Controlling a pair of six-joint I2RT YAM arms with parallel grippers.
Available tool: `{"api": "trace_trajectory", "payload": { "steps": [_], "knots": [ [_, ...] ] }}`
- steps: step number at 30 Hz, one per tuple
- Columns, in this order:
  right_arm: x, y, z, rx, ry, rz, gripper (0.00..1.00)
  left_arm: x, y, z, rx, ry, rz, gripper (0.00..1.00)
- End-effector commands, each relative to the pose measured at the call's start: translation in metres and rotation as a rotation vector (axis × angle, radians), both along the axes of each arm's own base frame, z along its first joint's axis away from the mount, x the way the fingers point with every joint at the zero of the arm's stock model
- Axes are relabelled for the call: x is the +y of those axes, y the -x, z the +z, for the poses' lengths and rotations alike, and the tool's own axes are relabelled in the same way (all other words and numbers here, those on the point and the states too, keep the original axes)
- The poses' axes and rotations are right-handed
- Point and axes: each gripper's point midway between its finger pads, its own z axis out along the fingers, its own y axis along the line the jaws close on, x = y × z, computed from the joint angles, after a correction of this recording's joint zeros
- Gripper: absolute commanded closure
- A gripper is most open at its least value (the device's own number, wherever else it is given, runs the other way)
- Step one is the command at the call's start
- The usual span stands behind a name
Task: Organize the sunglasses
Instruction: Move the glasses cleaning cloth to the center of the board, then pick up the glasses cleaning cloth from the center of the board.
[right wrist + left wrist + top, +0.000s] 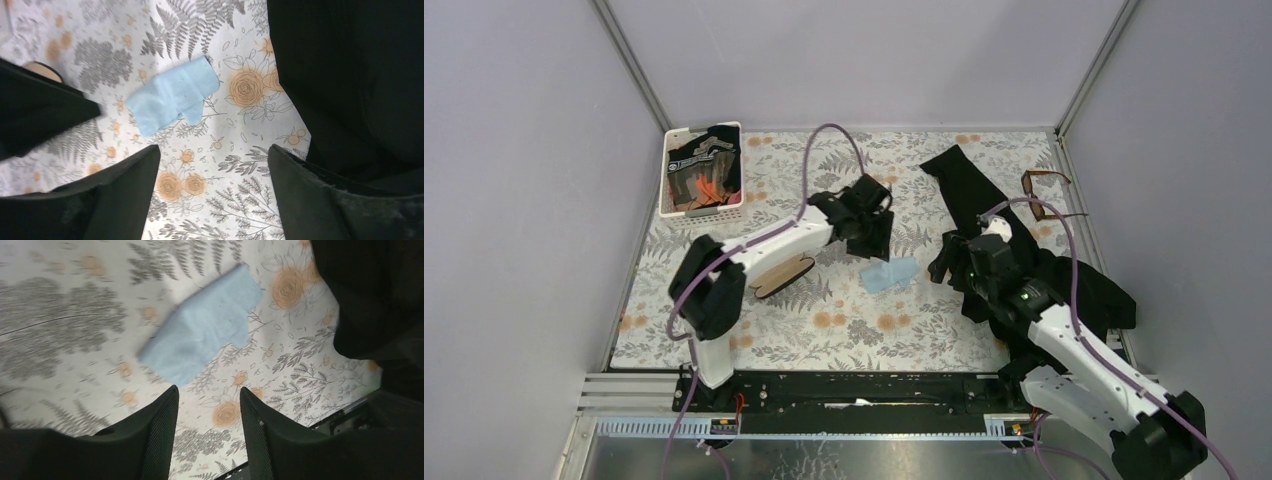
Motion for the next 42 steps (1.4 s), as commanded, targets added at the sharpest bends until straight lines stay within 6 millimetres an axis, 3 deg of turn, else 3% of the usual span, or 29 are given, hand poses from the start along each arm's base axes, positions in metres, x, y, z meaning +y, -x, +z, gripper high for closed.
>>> {"api": "trace_trajectory", "payload": {
  "steps": [1,8,15,25,28,34,42],
  "knots": [
    [0.017,-0.010,-0.022,0.049,-0.017,0.048,0.21,0.035,-0.005,0.008,-0.019,-0.002,0.115,0.48],
    [0.036,-0.038,-0.044,0.080,0.017,0.098,0.48,0.056,0.020,-0.008,0.052,0.064,0.181,0.50],
    [0.050,-0.064,-0.082,0.163,-0.026,0.057,0.48,0.058,0.029,-0.014,0.079,0.089,0.196,0.51],
    [0.060,-0.073,-0.120,0.240,-0.055,0.030,0.51,0.056,0.032,-0.018,0.090,0.093,0.177,0.53],
    [0.061,-0.075,-0.122,0.244,-0.059,0.018,0.63,0.057,0.033,-0.019,0.092,0.089,0.176,0.53],
    [0.062,-0.074,-0.119,0.243,-0.072,0.024,0.99,0.058,0.035,-0.024,0.108,0.079,0.178,0.54],
    [0.056,-0.058,-0.106,0.235,-0.077,0.038,1.00,0.056,0.032,-0.028,0.108,0.081,0.200,0.60]
  ]
}}
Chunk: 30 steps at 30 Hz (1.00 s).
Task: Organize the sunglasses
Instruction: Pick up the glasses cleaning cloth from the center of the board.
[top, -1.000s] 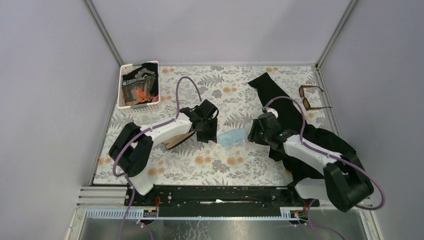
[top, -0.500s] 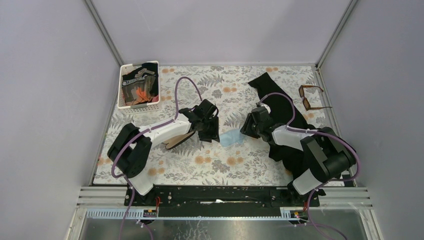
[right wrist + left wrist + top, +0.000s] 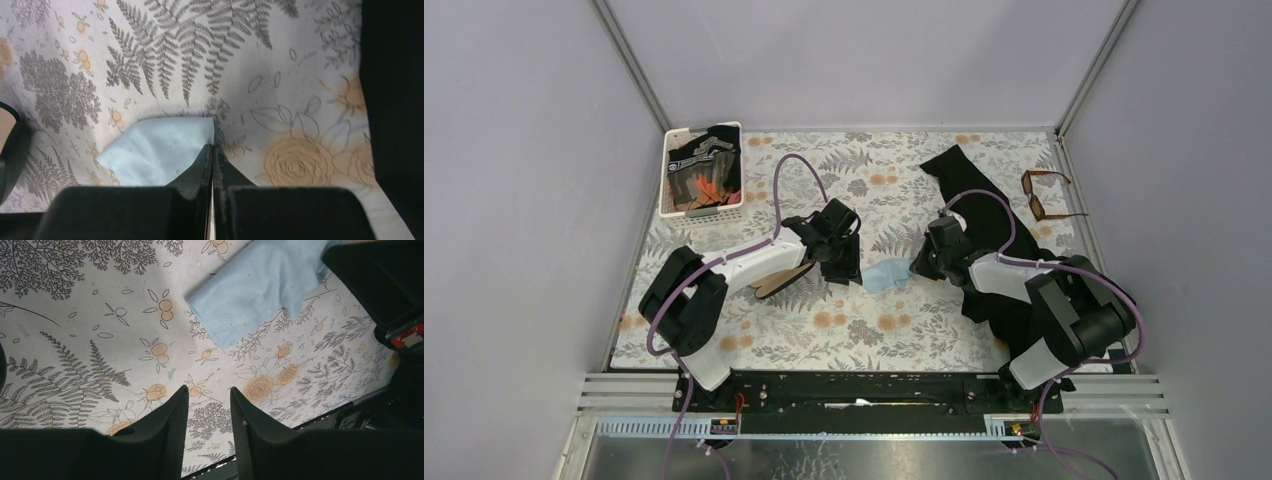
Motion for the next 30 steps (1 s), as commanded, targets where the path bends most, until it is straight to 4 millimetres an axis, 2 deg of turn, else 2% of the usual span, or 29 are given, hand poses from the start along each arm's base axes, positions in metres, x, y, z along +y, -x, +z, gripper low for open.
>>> {"api": "trace_trajectory", "payload": {
  "steps": [1,8,14,20,26,30],
  "knots": [
    [-0.008,0.015,0.014,-0.005,-0.005,0.004,1.00,-0.004,-0.008,-0.002,-0.026,0.023,0.020,0.60],
    [-0.016,0.048,0.024,0.022,-0.033,0.037,1.00,-0.009,-0.007,-0.006,-0.019,0.023,0.000,0.63],
    [-0.021,0.072,0.023,0.071,-0.051,0.047,1.00,-0.027,-0.003,-0.012,-0.011,0.026,-0.033,0.64],
    [-0.015,0.074,0.035,0.065,-0.098,0.048,1.00,-0.046,-0.001,-0.022,0.011,0.032,-0.050,0.69],
    [-0.011,0.065,0.058,0.010,-0.134,0.036,1.00,-0.052,-0.016,-0.025,-0.009,-0.001,-0.057,0.69],
    [-0.011,0.062,0.061,-0.006,-0.137,0.021,1.00,-0.055,-0.019,-0.032,0.005,-0.010,-0.042,0.70]
  ]
}}
